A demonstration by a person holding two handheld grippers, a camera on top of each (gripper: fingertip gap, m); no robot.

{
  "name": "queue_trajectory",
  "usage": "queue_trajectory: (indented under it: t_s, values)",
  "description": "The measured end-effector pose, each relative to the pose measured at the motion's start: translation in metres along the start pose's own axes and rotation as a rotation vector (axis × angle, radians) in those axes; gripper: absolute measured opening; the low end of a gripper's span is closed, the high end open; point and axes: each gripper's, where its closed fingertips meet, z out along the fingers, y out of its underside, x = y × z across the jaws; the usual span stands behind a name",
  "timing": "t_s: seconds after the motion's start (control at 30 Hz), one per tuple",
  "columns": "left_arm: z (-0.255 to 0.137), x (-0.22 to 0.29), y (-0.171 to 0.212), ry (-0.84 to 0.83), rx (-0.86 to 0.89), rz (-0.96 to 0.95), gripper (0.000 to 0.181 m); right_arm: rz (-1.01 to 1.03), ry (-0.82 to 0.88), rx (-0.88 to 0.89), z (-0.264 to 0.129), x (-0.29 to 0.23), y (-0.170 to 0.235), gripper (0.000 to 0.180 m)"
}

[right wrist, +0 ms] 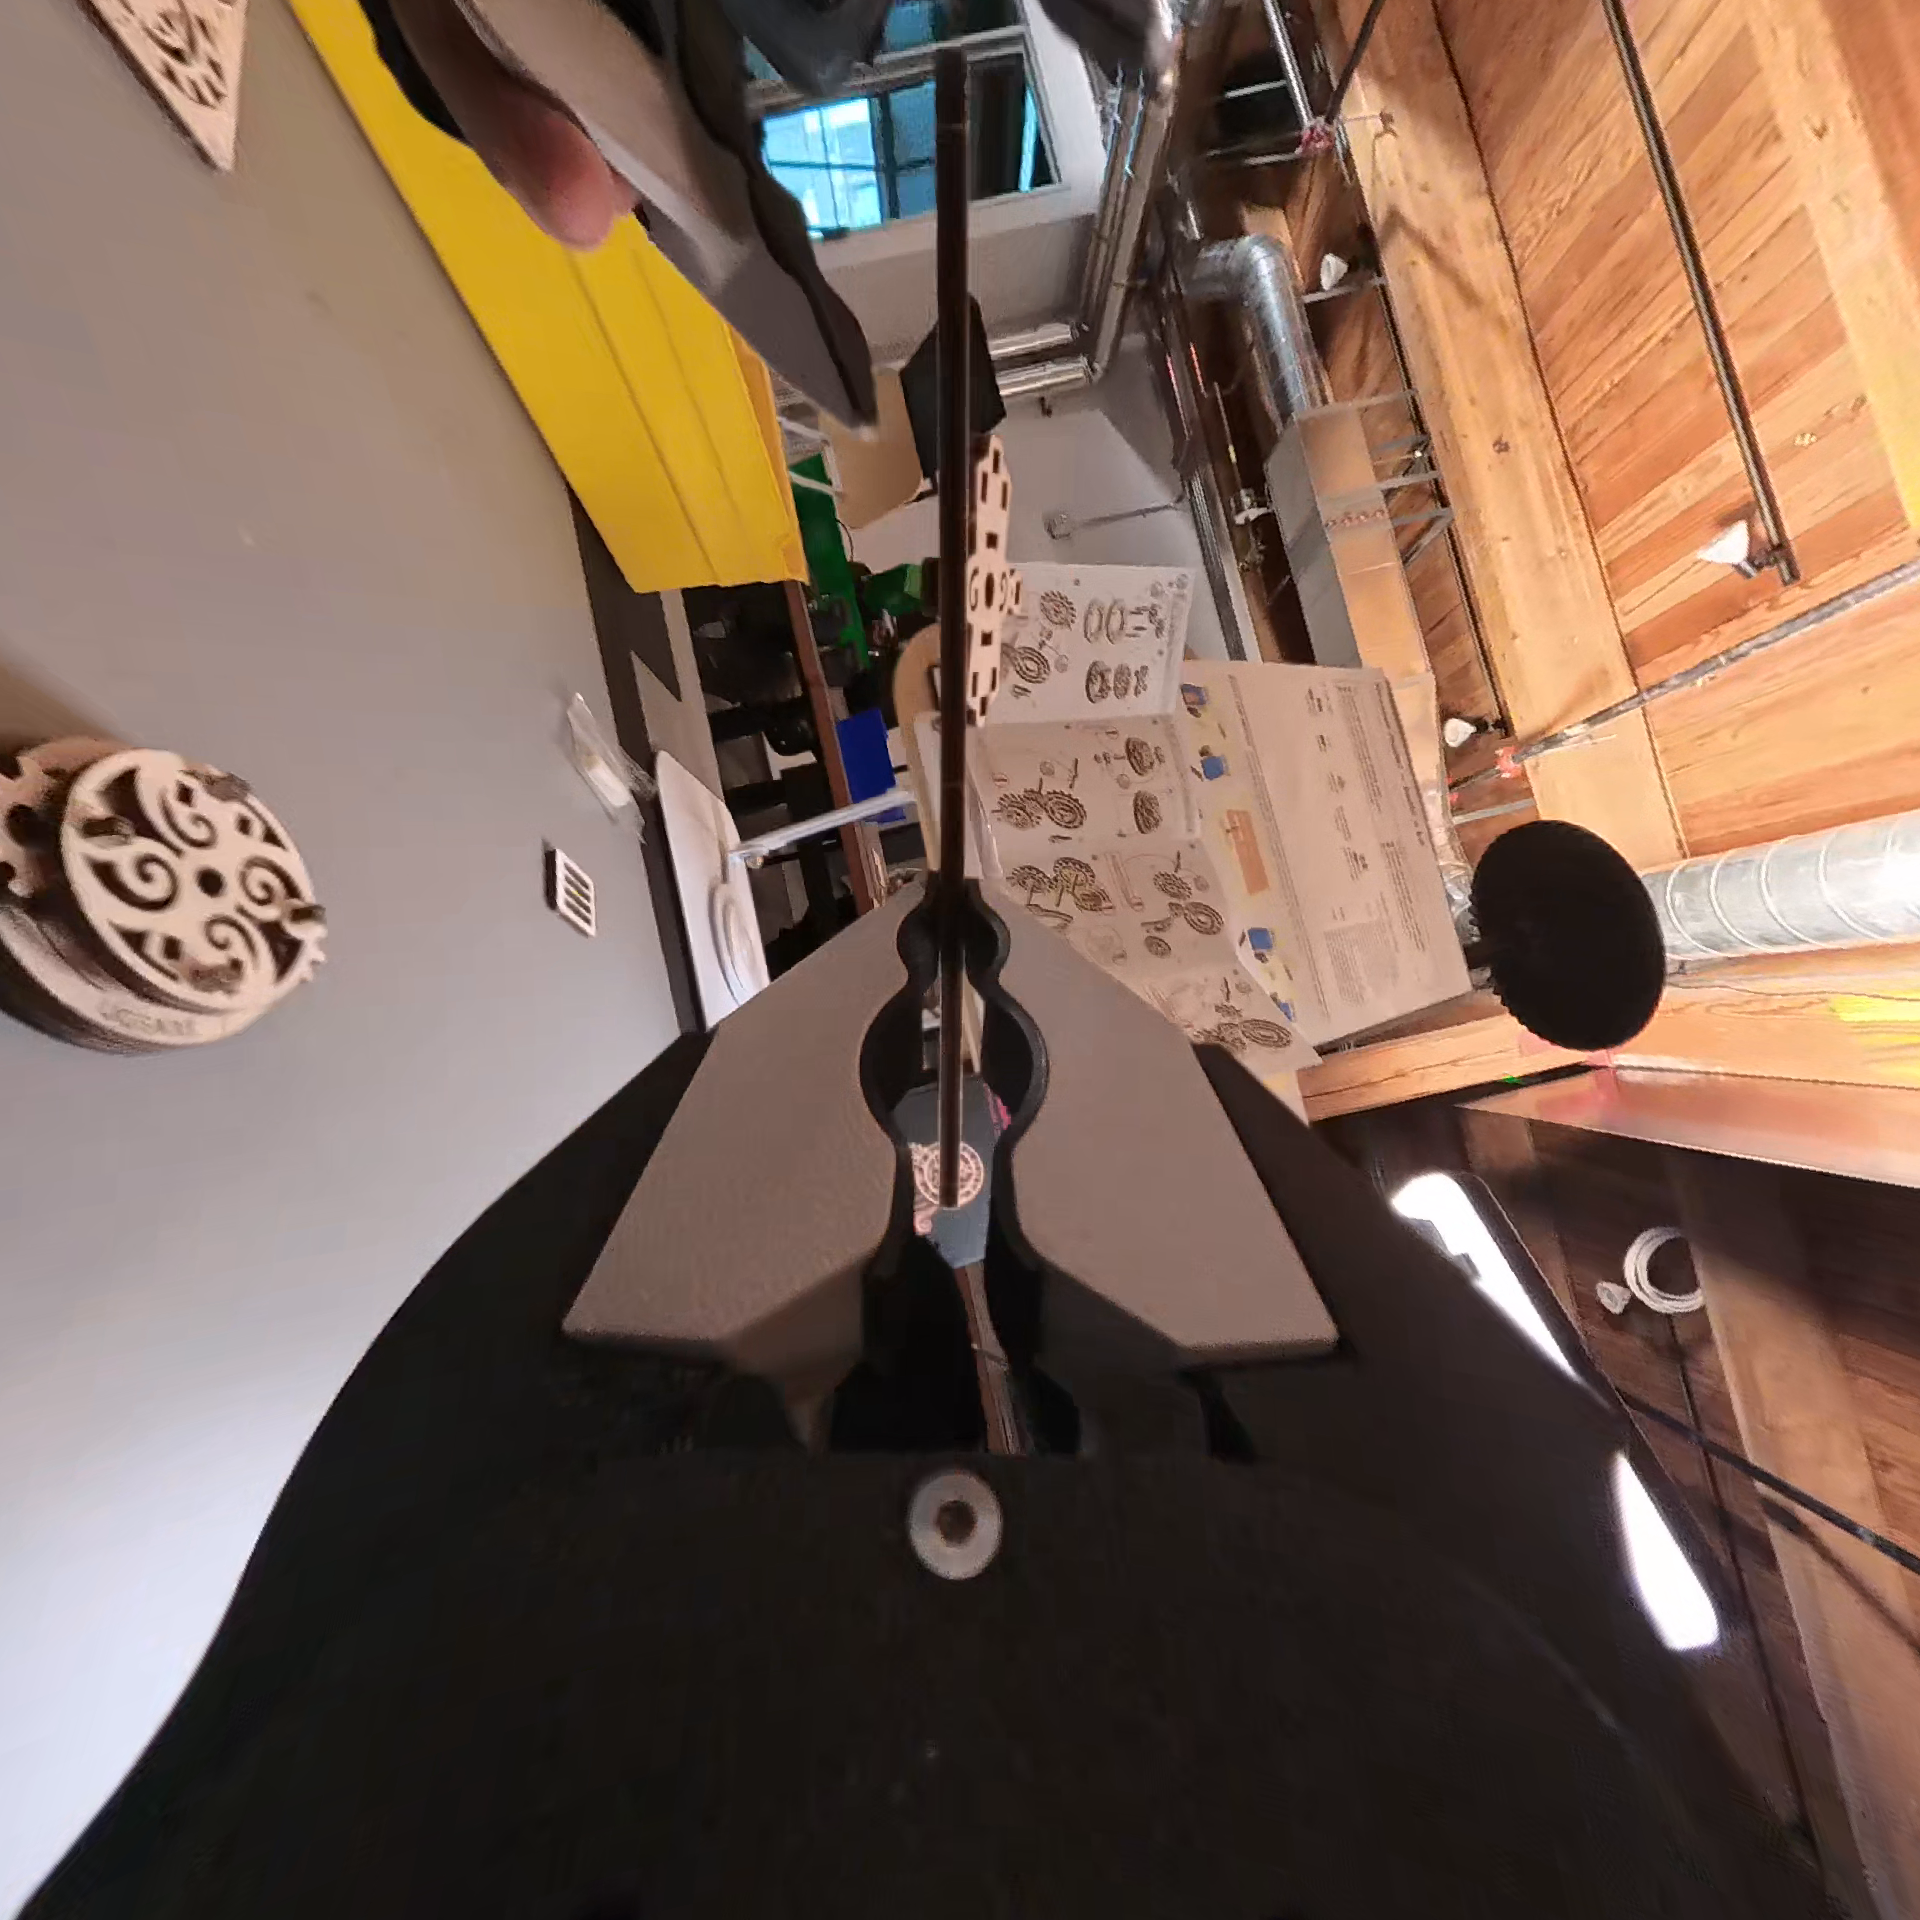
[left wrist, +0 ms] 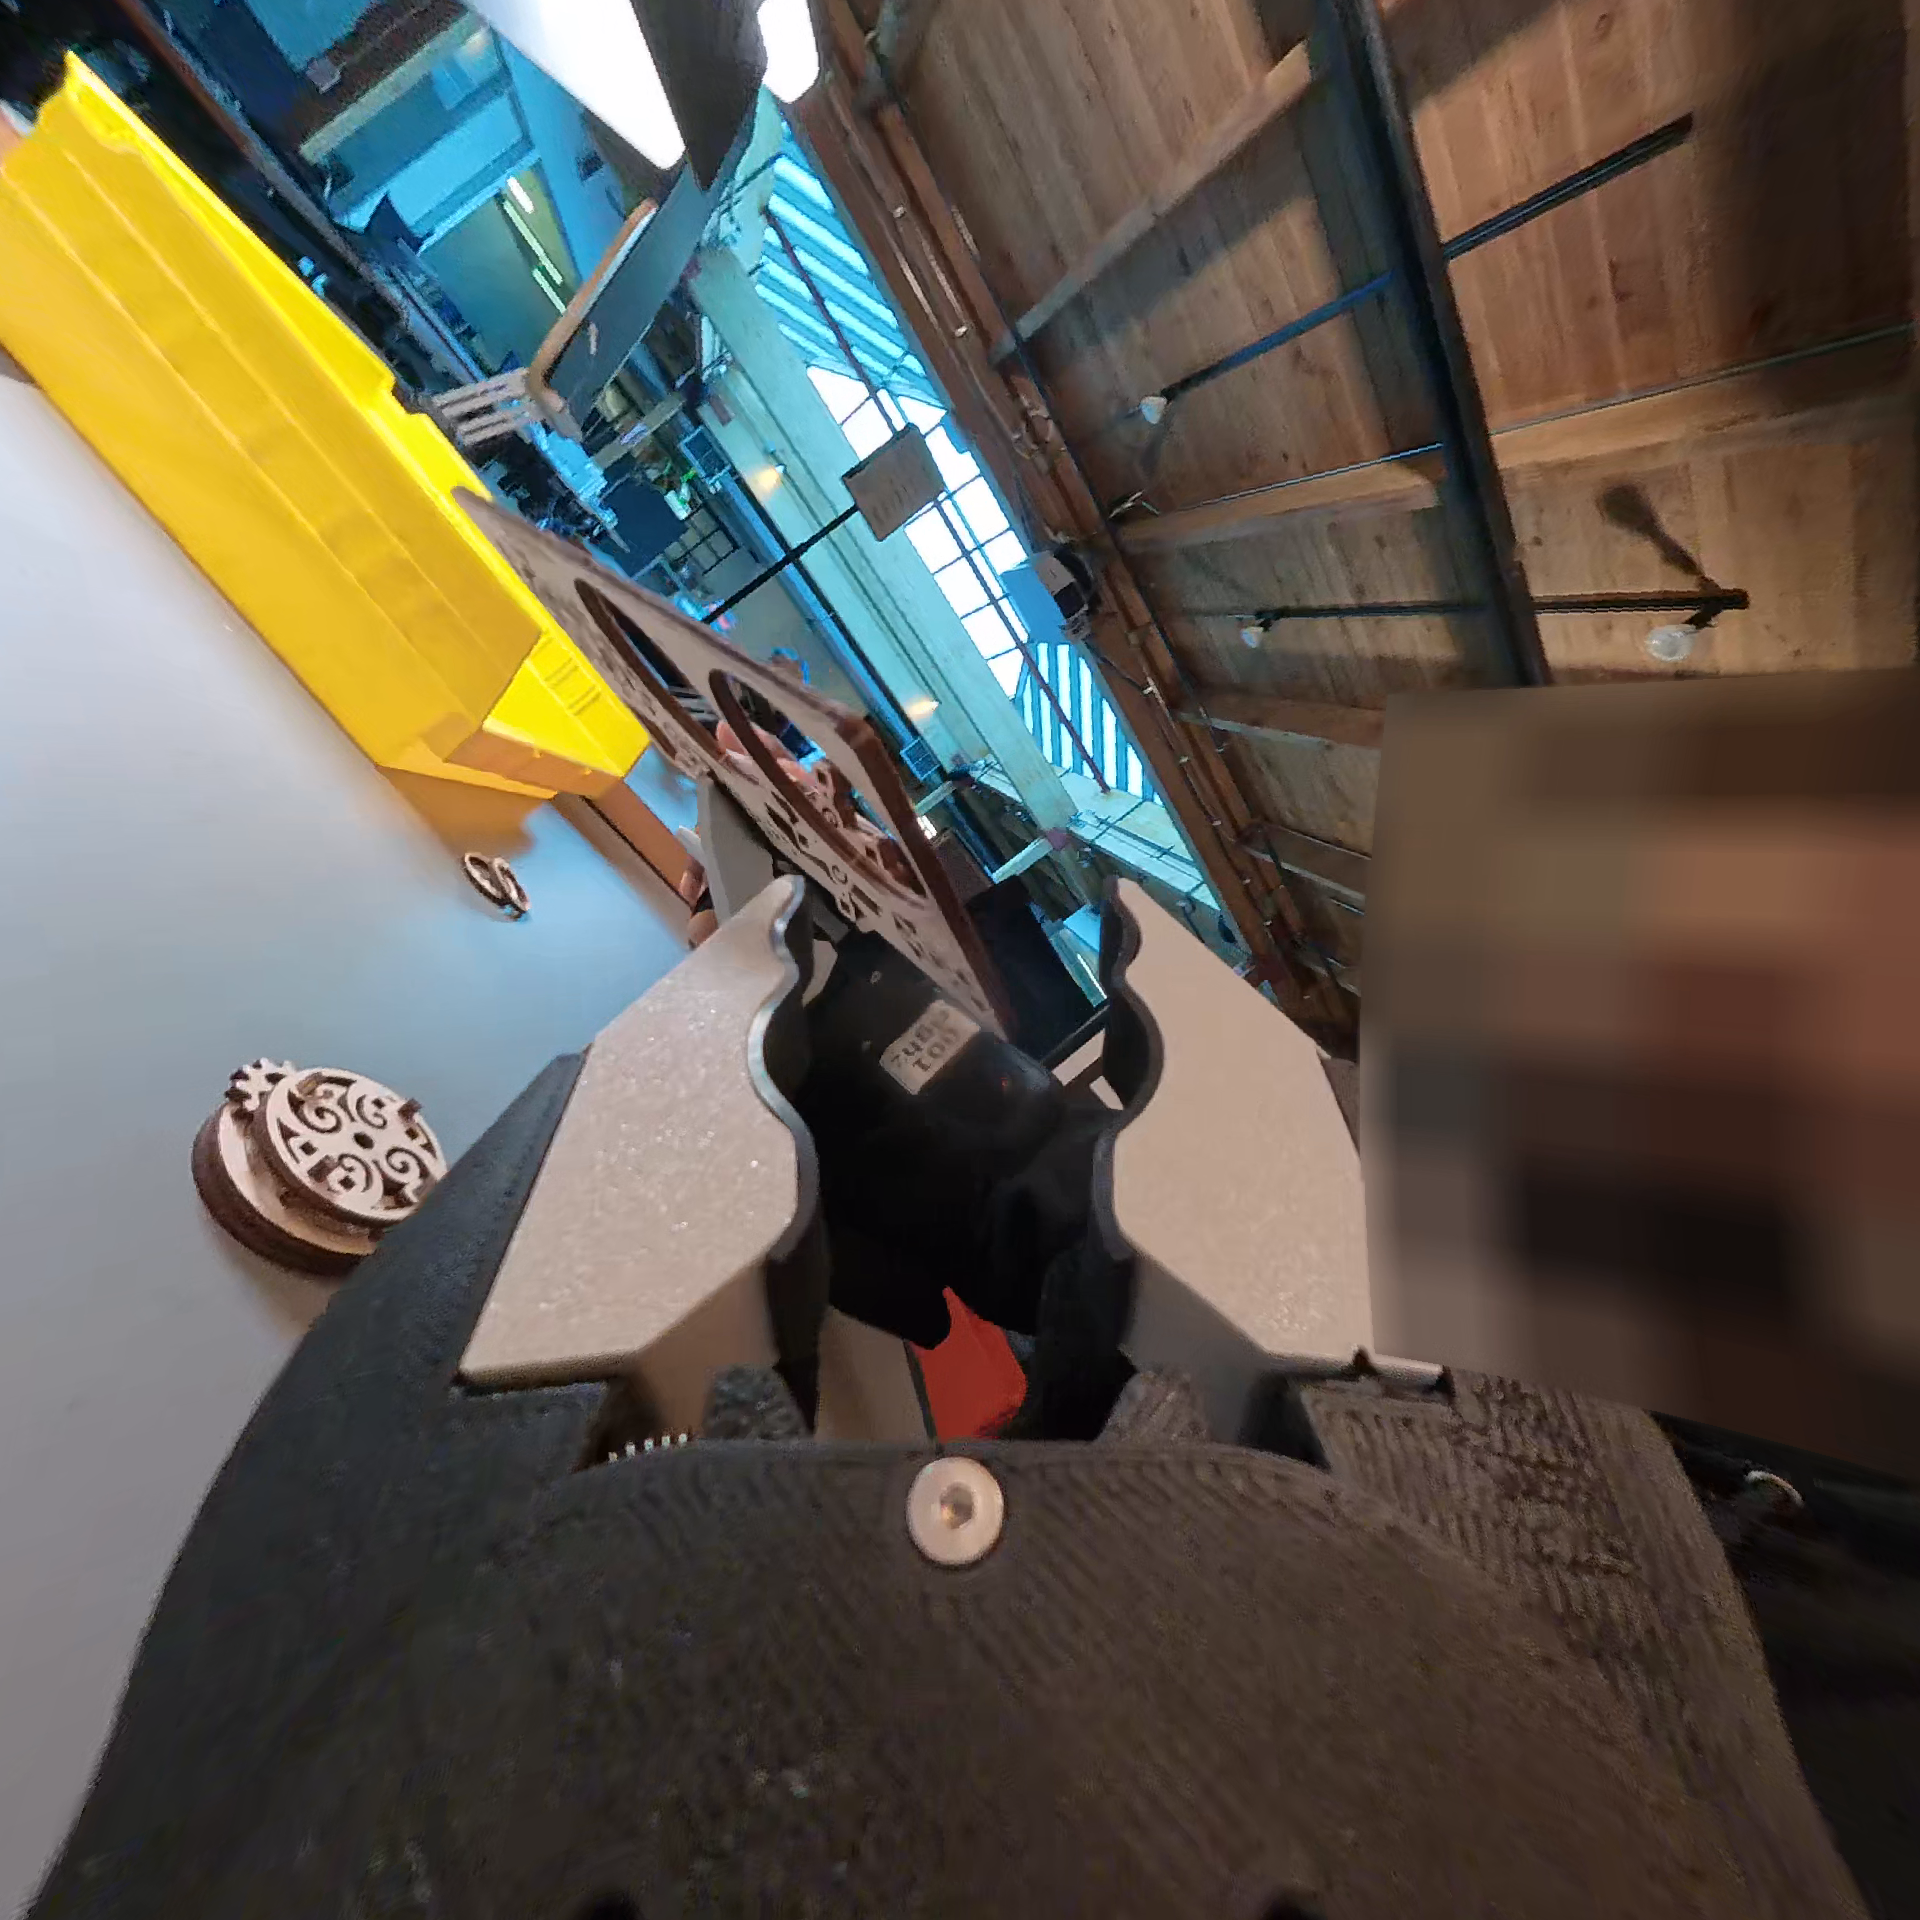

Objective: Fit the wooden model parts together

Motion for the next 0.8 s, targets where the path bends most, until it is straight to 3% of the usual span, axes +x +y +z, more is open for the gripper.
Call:
queue_trajectory:
  t_s: [0.03, 0.1, 0.2, 0.33, 0.43, 0.57, 0.8]
  values:
    - [0.003, -0.003, 0.004, -0.012, -0.016, -0.007, 0.044, -0.004, -0.003, -0.007, 0.002, -0.004, -0.003, 0.000]
    - [0.005, -0.014, 0.016, -0.074, -0.071, 0.020, 0.020, -0.010, -0.017, -0.031, 0.008, -0.011, -0.004, 0.000]
    - [0.001, -0.027, 0.020, -0.197, -0.129, 0.122, 0.015, 0.030, -0.079, -0.066, 0.012, -0.025, 0.001, 0.004]
    - [-0.016, -0.043, 0.013, -0.377, -0.192, 0.334, 0.001, 0.206, -0.220, -0.005, 0.002, -0.029, -0.011, 0.021]
    - [-0.023, -0.047, 0.007, -0.483, -0.231, 0.465, 0.001, 0.423, -0.415, 0.021, -0.006, -0.033, -0.026, 0.017]
    - [-0.024, -0.055, 0.010, -0.641, -0.334, 0.701, 0.001, 0.603, -0.487, 0.065, -0.009, -0.023, -0.046, 0.015]
    - [-0.010, -0.060, 0.031, -0.719, -0.501, 0.930, 0.001, 0.610, -0.525, 0.025, 0.003, -0.043, -0.040, 0.022]
